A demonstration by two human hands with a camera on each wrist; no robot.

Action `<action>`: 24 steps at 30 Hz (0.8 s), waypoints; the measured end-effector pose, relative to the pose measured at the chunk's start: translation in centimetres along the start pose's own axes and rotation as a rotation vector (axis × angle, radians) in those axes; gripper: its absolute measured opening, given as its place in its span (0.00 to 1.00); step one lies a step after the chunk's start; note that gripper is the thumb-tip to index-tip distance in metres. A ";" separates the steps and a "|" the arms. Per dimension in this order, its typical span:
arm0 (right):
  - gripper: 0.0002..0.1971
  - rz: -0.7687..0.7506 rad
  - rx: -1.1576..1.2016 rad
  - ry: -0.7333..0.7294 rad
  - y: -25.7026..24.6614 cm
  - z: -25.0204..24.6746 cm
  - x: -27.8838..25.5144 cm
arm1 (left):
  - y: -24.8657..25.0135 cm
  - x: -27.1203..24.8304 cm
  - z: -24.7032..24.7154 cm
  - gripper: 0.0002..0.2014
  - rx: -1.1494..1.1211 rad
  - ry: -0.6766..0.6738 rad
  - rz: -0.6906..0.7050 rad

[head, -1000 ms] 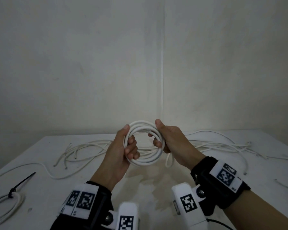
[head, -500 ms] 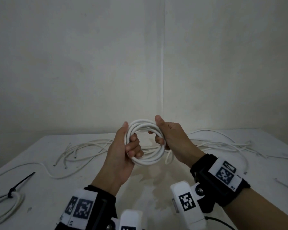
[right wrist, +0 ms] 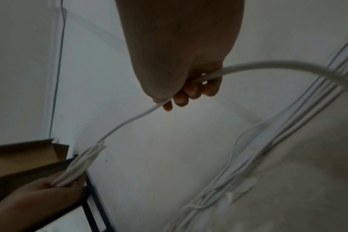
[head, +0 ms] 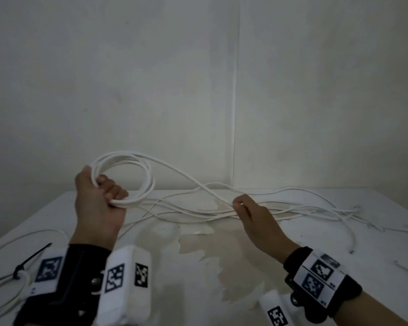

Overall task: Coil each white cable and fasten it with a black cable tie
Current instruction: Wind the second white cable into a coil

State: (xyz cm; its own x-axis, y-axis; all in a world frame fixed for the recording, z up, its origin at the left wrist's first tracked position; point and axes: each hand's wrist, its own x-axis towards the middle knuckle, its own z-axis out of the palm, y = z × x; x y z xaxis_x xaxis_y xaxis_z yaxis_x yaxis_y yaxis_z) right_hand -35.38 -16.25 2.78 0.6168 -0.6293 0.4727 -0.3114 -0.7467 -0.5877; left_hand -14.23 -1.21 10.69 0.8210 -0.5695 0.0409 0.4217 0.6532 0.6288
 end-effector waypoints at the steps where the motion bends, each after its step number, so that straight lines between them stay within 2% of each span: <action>1: 0.09 -0.027 -0.115 -0.014 0.1 0.2 -0.1 | 0.4 0.3 -0.2 0.22 0.016 0.024 0.031; 3: 0.08 -0.219 -0.390 0.051 -0.4 1.1 -0.3 | 0.6 0.6 -0.4 0.20 0.058 0.067 0.094; 4: 0.07 -0.318 -0.469 0.027 -0.9 1.6 -0.7 | 0.4 0.7 -0.5 0.20 0.075 0.087 0.125; 7: 0.07 -0.574 -0.598 -0.009 -2.4 3.4 -1.5 | -0.3 0.7 -0.5 0.18 0.124 0.143 0.194; 9: 0.06 -0.682 -0.646 -0.040 -3.8 3.9 -2.3 | -1.1 0.4 -0.3 0.17 0.189 0.163 0.216; 11: 0.09 -0.773 -0.642 -0.044 -5.0 4.3 -2.9 | -2.0 -0.3 0.0 0.18 0.283 0.152 0.235; 13: 0.13 -0.825 -0.615 -0.059 -6.0 4.2 -3.1 | -3.1 -1.1 0.2 0.18 0.396 0.102 0.244; 19: 0.10 -0.897 -0.435 0.044 -7.9 1.8 -1.6 | -6.3 -3.0 -0.5 0.22 0.864 -0.167 0.189; 22: 0.09 -0.852 -0.338 0.096 -8.2 0.6 -0.6 | -7.0 -4.1 -1.1 0.27 0.938 -0.401 0.119; 24: 0.09 -0.779 -0.242 0.126 -7.9 -0.1 0.1 | -7.3 -4.5 -1.1 0.26 0.906 -0.476 0.055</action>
State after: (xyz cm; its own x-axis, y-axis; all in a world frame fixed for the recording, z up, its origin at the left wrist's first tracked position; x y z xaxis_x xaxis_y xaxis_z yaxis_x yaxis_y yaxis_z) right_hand -32.97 -10.39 7.58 0.6392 0.0798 0.7649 0.0160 -0.9958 0.0905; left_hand -20.60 -2.83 5.07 0.5091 -0.8181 0.2673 -0.2231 0.1745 0.9590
